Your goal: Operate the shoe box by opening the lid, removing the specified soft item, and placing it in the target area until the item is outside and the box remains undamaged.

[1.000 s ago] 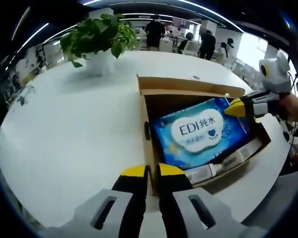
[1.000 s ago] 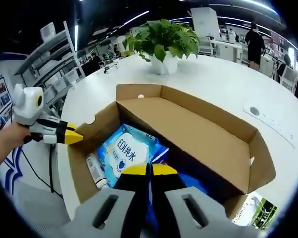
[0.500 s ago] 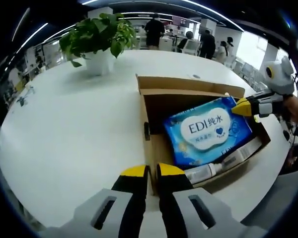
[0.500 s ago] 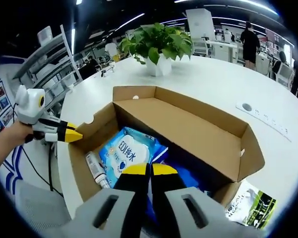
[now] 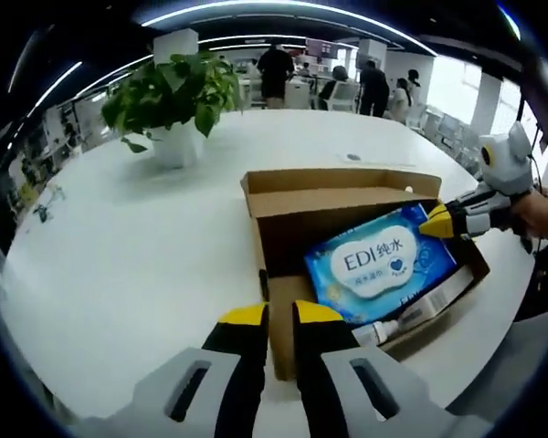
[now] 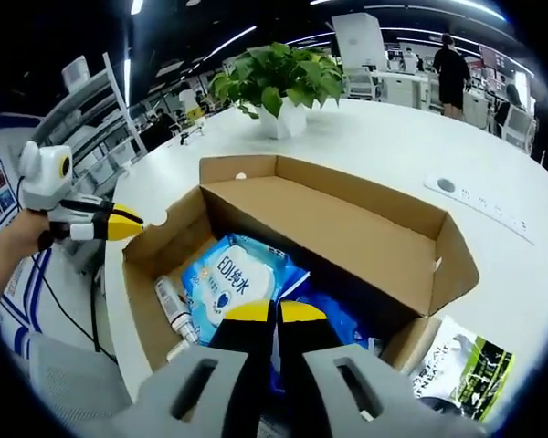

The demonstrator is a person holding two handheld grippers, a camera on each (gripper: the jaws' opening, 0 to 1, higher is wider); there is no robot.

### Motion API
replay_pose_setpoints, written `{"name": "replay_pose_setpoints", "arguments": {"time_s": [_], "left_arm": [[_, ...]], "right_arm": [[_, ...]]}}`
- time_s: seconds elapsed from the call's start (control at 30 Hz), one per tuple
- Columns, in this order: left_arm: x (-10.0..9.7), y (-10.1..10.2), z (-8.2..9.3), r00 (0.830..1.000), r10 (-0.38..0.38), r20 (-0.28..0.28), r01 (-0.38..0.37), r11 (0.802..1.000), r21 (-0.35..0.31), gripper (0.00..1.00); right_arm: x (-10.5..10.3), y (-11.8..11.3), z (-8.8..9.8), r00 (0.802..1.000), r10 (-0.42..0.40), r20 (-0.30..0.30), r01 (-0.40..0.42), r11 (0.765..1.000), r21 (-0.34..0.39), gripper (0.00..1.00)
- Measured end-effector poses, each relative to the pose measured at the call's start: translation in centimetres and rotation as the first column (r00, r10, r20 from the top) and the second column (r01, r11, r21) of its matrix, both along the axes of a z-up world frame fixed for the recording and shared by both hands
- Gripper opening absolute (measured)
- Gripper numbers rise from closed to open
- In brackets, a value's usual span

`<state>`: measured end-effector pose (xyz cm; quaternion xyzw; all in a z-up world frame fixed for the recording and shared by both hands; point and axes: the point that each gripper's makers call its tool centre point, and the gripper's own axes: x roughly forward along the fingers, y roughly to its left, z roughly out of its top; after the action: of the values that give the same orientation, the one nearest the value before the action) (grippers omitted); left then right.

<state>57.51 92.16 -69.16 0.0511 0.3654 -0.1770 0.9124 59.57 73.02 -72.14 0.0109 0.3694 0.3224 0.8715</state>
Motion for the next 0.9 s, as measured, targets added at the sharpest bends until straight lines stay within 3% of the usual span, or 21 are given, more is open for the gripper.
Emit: {"name": "replay_pose_setpoints", "arguments": {"time_s": [0.13, 0.4, 0.63, 0.9], "left_arm": [[0.4, -1.4, 0.2, 0.998, -0.055, 0.009, 0.055, 0.998, 0.011, 0.11], [0.2, -4.2, -1.9, 0.983, -0.167, -0.080, 0.170, 0.985, 0.028, 0.14], [0.3, -5.2, -3.7, 0.963, -0.220, -0.154, 0.223, 0.975, 0.003, 0.19], [1.0, -5.4, -5.7, 0.942, -0.256, -0.217, 0.266, 0.964, 0.021, 0.18]], "right_arm": [[0.0, -0.2, -0.2, 1.000, -0.004, -0.008, 0.004, 1.000, 0.000, 0.00], [-0.1, -0.4, -0.4, 1.000, 0.004, -0.005, -0.004, 1.000, -0.013, 0.00], [-0.2, -0.8, -0.7, 1.000, 0.026, 0.012, -0.025, 0.998, -0.056, 0.00], [-0.2, -1.0, -1.1, 0.999, 0.036, 0.012, -0.035, 0.996, -0.077, 0.00]]}}
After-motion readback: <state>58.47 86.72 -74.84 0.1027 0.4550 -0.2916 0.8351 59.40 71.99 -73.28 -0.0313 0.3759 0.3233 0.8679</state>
